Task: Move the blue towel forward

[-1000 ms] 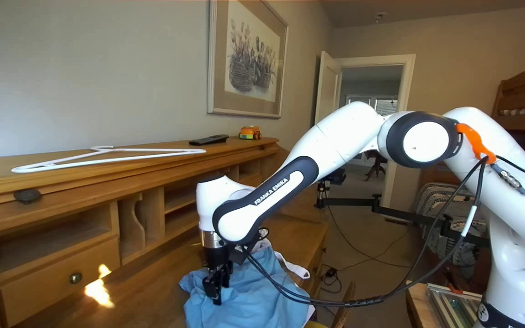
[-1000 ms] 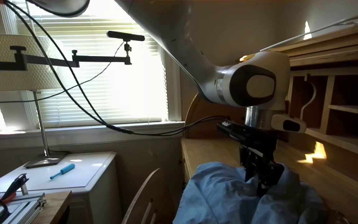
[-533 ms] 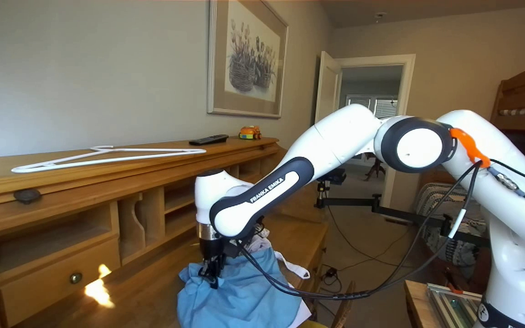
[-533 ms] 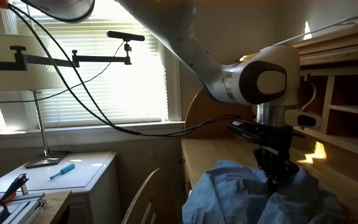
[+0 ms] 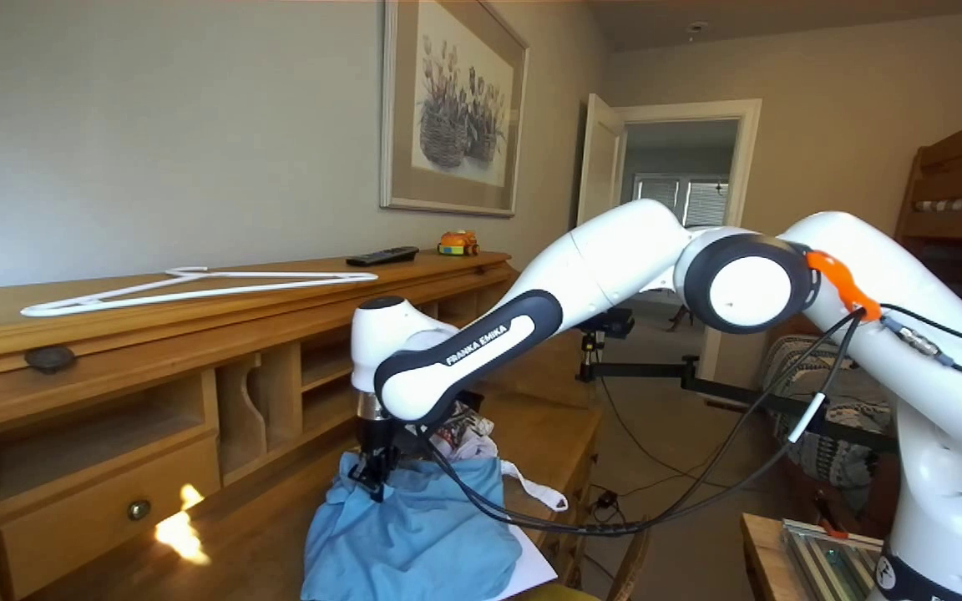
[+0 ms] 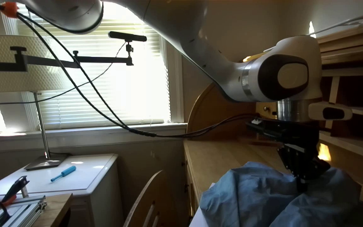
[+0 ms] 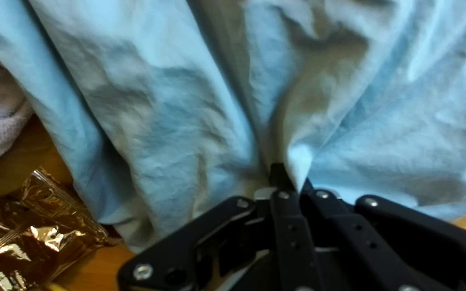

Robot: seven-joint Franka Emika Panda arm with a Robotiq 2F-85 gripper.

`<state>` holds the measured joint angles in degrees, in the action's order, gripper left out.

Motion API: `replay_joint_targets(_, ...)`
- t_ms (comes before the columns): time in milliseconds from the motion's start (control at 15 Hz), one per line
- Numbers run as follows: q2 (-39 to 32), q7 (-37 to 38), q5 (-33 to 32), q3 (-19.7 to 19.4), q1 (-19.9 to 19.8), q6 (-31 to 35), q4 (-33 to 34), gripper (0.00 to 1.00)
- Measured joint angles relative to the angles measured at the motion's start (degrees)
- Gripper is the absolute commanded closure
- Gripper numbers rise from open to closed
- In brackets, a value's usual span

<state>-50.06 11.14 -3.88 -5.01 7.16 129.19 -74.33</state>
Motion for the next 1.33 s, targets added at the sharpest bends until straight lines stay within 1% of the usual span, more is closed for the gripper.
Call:
replay_joint_targets(67, -0.59, 0.24, 0.0, -0.23, 0.0, -0.07, 1.11, 0.71)
replay_joint_targets(133, -1.2, 0.61, -0.03, -0.43, 0.0, -0.18, 2.16, 0.66)
replay_joint_targets(333, -2.55, 0.72, -0.11, -0.52, 0.05, -1.04, 4.53, 0.44)
replay_joint_targets(533, -2.11, 0.72, -0.12, -0.51, 0.09, -2.37, 4.82, 0.24)
replay_joint_targets(600, -1.46, 0.53, -0.11, -0.35, 0.02, -4.25, 4.62, 0.16)
replay_joint_targets(733, 1.14, -0.74, -0.09, 0.32, -0.18, -9.25, 3.17, 0.04)
replay_joint_targets(800, 3.14, -1.83, -0.08, 0.85, -0.33, -11.78, 1.76, 0.01)
replay_joint_targets(867, 5.55, -3.15, -0.06, 1.42, -0.49, -13.89, -0.02, 0.0)
replay_joint_targets(1067, 13.84, -6.36, -0.06, 2.46, -0.86, -18.3, -6.44, 0.0)
replay_joint_targets(1333, 25.19, -8.99, -0.02, 2.79, -1.95, -24.85, -15.03, 0.0)
